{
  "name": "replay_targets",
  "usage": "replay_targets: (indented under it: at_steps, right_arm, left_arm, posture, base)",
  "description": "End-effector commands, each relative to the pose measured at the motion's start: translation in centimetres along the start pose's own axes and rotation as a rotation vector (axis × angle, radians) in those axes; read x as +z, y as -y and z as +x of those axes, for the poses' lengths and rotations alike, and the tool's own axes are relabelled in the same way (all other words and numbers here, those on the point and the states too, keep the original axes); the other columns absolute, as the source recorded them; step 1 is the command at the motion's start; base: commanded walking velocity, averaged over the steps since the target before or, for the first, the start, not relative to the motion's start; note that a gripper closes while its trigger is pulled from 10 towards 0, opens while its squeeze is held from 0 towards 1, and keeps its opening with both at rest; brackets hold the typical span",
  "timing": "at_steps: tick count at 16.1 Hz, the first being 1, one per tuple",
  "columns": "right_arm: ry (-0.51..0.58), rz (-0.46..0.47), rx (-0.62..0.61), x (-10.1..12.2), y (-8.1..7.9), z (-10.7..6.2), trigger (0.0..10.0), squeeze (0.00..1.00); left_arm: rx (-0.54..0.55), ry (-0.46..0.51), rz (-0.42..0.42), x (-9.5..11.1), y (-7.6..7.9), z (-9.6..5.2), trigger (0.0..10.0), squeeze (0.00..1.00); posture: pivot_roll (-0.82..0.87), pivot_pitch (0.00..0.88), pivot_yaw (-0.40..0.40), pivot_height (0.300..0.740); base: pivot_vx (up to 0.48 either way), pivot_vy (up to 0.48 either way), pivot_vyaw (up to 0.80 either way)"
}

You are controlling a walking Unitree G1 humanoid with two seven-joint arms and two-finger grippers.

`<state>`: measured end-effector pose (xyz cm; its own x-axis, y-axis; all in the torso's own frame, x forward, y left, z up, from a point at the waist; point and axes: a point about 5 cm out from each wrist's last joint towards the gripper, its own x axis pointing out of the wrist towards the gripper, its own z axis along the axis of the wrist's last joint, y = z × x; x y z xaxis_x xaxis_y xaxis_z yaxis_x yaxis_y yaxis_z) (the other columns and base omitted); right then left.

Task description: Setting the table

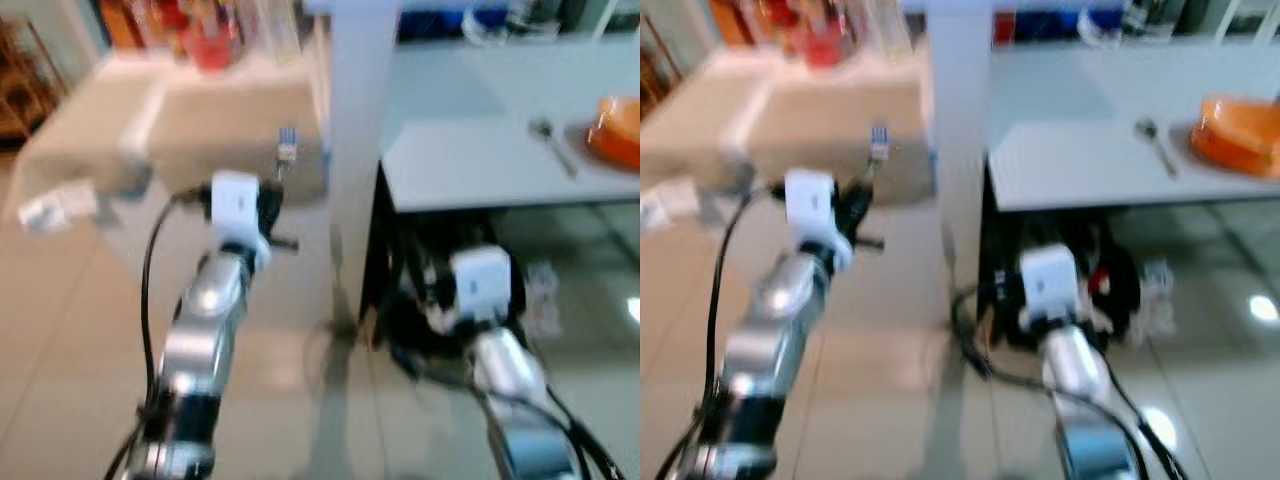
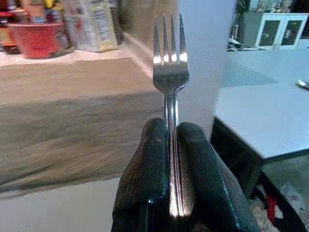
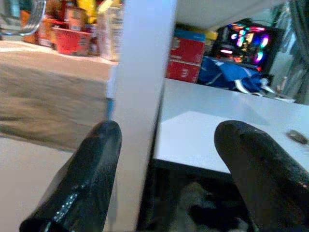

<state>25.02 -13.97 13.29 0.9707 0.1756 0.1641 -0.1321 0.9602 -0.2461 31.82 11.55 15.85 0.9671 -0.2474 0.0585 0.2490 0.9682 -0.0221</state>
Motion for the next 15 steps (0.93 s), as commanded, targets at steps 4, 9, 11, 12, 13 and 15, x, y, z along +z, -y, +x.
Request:
replay_targets:
  at_steps: [4, 9, 11, 12, 13, 15]
  right_arm:
    - [-0.012, -0.012, -0.019, -0.2, 0.64, -0.08, 10.0, 0.0]
    - [-0.012, -0.031, -0.004, -0.22, 0.48, -0.32, 10.0, 0.0]
    - [-0.015, -0.041, 0.008, -0.28, 0.19, -0.44, 10.0, 0.0]
    - [-0.018, -0.042, 0.006, -0.34, 0.16, -0.45, 10.0, 0.0]
    - [-0.012, -0.013, -0.017, -0.28, 0.33, -0.42, 10.0, 0.0]
    - [-0.015, -0.013, -0.016, -0.27, 0.34, -0.41, 10.0, 0.0]
  left_arm:
    - [-0.044, 0.03, -0.003, 0.66, 1.38, 0.4, 0.0, 0.0]
    - [-0.028, 0.015, 0.009, 0.41, 0.94, 0.75, 0.0, 0.0]
    - [-0.023, 0.013, 0.018, 0.42, 0.78, 0.88, 0.0, 0.0]
    - [-0.023, 0.013, 0.019, 0.4, 0.76, 0.89, 0.0, 0.0]
    - [-0.025, 0.009, 0.025, 0.33, 0.71, 0.94, 0.0, 0.0]
    - [-0.022, 0.007, 0.026, 0.29, 0.62, 0.99, 0.0, 0.0]
  posture:
    - [-0.07, 0.021, 0.065, 0.74]
    - [-0.08, 0.027, 0.068, 0.74]
    - [-0.08, 0.029, 0.07, 0.74]
    - [-0.08, 0.029, 0.07, 0.74]
    - [-0.08, 0.031, 0.071, 0.74]
    - [-0.08, 0.035, 0.072, 0.74]
  base:
    - [0.0, -0.428, 0.0]
    - [0.0, -0.429, 0.0]
    - [0.0, -0.424, 0.4]
    - [0.0, -0.42, 0.78]
    - [0.0, -0.416, 0.0]
    - [0.255, -0.403, 0.0]
